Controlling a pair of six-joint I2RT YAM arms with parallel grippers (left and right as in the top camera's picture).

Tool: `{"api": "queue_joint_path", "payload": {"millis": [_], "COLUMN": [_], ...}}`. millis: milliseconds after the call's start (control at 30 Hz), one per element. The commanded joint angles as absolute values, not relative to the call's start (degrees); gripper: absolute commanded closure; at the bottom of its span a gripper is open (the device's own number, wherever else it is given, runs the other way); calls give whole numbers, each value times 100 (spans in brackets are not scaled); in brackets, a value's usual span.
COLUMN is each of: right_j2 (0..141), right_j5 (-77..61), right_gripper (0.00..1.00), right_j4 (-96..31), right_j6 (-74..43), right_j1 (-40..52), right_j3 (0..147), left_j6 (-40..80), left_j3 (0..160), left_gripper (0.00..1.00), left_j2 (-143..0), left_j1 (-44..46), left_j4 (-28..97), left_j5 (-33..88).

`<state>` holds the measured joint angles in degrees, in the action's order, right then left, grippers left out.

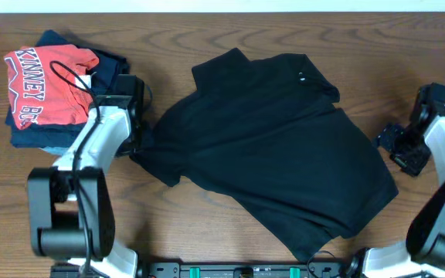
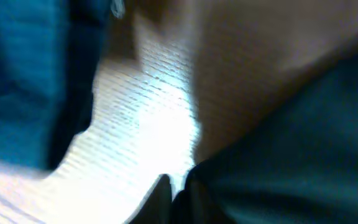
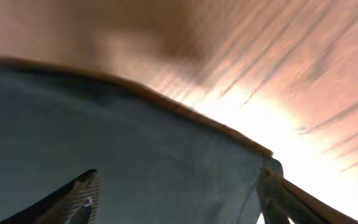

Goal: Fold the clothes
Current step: 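Drag the black shirt leftward to the table center with the right gripper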

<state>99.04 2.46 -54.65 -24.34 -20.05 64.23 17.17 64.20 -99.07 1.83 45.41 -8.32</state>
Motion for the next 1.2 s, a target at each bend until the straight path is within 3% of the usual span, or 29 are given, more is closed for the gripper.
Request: {"api": "queue_joint_path", "payload": {"millis": [0, 133, 367, 400, 633, 667, 733, 767, 1167], "right_j2": [10346, 10862, 10899, 10879, 10833, 10833, 10831, 10827, 10473], "right_j5": [320, 296, 320, 320, 386, 381, 349, 298, -2158], "right_gripper": [24, 32, 94, 98, 98, 92, 57, 51, 54], "right_j4": [-5507, -5439, -4757, -4604, -4058, -4049, -4128, -4244, -6121], "right_j6": [-2300, -2287, -2241, -2320, -1822, -1708, -1542, -1531, -1313], "right_j1": [-2034, -2034, -2123, -2187, -2663, -2703, -2766, -2786, -2620], "right_j3": [6394, 6394, 6558, 6678, 7948, 8106, 8444, 8591, 9332], "left_j6": [1778, 1765, 1765, 1763, 1420, 1330, 1138, 1087, 187], "left_j3": [6388, 6388, 6388, 6388, 6388, 6388, 6388, 6388, 6386], "left_gripper": [76, 67, 67, 67, 67, 66, 62, 61, 37], "left_j2": [-9535, -9131, -8829, -8829, -8831, -8831, -8831, -8831, -9581], "left_j1": [167, 167, 176, 185, 425, 478, 624, 696, 1785], "left_j4": [4619, 4644, 4637, 4624, 4515, 4488, 4416, 4372, 3044], "left_j5": [-834, -495, 202, 296, 768, 858, 996, 1007, 985]}}
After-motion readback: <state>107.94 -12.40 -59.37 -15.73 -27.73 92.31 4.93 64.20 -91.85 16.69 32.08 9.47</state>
